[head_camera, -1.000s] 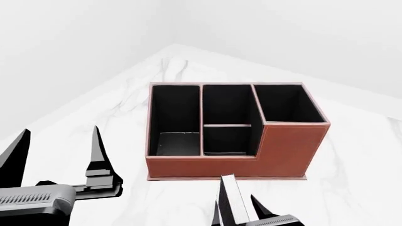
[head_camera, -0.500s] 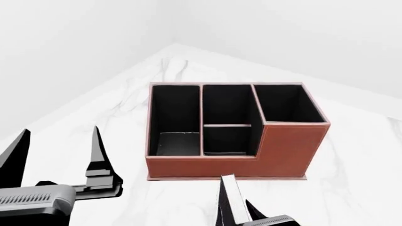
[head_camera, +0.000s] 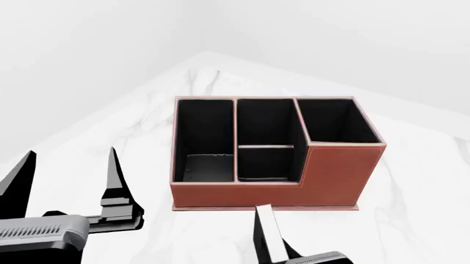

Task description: Pick up the book and place it in the right compartment of the caddy.

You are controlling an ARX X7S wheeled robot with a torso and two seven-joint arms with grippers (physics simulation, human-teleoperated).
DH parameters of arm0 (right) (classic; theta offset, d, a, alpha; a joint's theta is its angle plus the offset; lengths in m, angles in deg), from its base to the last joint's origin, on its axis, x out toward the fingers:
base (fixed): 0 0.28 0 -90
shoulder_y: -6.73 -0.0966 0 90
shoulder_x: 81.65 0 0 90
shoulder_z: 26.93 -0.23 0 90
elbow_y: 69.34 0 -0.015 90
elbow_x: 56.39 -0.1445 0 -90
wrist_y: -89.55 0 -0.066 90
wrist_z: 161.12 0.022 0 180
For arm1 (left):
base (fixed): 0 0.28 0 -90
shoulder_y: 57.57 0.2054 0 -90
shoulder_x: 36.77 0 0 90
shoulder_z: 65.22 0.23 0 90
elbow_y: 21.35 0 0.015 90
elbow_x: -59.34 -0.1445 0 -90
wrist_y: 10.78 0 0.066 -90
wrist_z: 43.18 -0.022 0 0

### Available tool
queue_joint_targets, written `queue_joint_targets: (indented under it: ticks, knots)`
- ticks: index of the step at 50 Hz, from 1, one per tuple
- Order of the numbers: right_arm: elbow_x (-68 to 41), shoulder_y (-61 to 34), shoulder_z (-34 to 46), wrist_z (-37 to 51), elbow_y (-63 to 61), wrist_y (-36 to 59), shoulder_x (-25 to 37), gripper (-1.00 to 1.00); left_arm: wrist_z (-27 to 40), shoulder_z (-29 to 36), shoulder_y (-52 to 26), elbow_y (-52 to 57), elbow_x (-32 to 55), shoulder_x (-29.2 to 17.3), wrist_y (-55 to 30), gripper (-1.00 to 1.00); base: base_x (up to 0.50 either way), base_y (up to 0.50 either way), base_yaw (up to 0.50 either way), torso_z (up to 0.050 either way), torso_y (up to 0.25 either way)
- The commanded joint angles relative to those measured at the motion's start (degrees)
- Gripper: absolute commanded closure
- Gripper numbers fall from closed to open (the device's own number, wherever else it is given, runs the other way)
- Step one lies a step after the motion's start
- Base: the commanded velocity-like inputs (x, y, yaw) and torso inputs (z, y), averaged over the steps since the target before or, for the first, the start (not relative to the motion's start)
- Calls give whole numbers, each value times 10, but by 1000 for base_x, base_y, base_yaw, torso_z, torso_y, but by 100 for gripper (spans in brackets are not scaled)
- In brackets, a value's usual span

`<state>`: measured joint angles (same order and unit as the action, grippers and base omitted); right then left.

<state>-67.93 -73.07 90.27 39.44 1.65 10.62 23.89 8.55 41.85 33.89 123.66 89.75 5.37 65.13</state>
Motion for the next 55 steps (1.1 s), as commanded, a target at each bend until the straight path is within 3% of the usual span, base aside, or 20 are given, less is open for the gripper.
queue_joint_targets:
  ticks: [1,25,36,55]
  knots:
    - [10,-6,-3,2,-48,20,9,100,1,1,-2,-2,1,-1,0,-100,0,0,0,0,0]
    - [-75,-85,-47,9,-229,199,42,100,4,3,-2,-2,1,-3,2,-100,0,0,0,0,1]
    - [-245,-199,-139,38,-339,419,41,100,4,6,-6,-4,1,-3,0,-100,0,0,0,0,2]
    - [-518,-411,-296,135,-332,620,32,100,7,10,-8,-6,-2,-3,-2,-100,0,0,0,0,1]
